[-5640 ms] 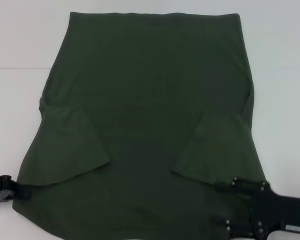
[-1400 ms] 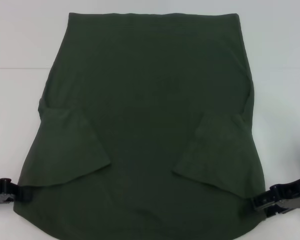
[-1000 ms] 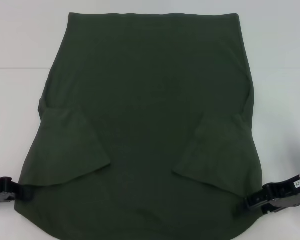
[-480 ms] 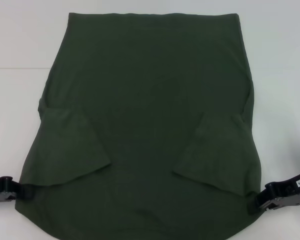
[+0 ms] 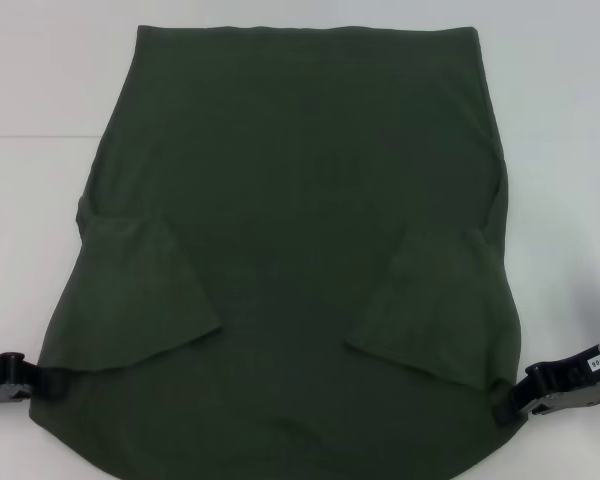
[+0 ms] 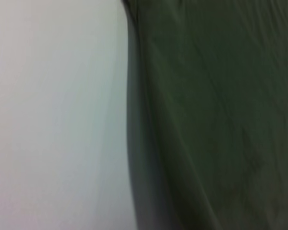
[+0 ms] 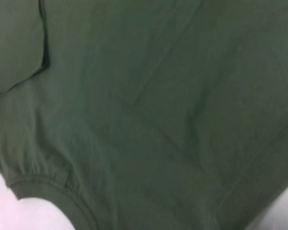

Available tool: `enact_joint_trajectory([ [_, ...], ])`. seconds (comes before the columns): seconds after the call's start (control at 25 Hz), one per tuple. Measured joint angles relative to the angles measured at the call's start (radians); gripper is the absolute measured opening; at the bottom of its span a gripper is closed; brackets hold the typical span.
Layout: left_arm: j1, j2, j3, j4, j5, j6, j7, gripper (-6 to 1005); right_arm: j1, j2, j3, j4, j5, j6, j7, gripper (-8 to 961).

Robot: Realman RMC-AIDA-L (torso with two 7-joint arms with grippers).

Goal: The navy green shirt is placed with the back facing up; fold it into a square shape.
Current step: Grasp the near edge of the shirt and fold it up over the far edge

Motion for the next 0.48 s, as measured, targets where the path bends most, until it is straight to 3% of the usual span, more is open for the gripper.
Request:
enact_joint_trajectory([
  [0.2,-0.002,0.015,-0.001,-0.001,-0.001,0.046,0.011,46,0.001,-0.007,0.0,0.0,0.003,-0.042,-0.045,64],
  [0.48,0.0,0.042,-0.001,-0.034,0.0,0.163,0.042,47,-0.002,-0.02,-0.025,0.002,0.002,-0.204,-0.164,64],
])
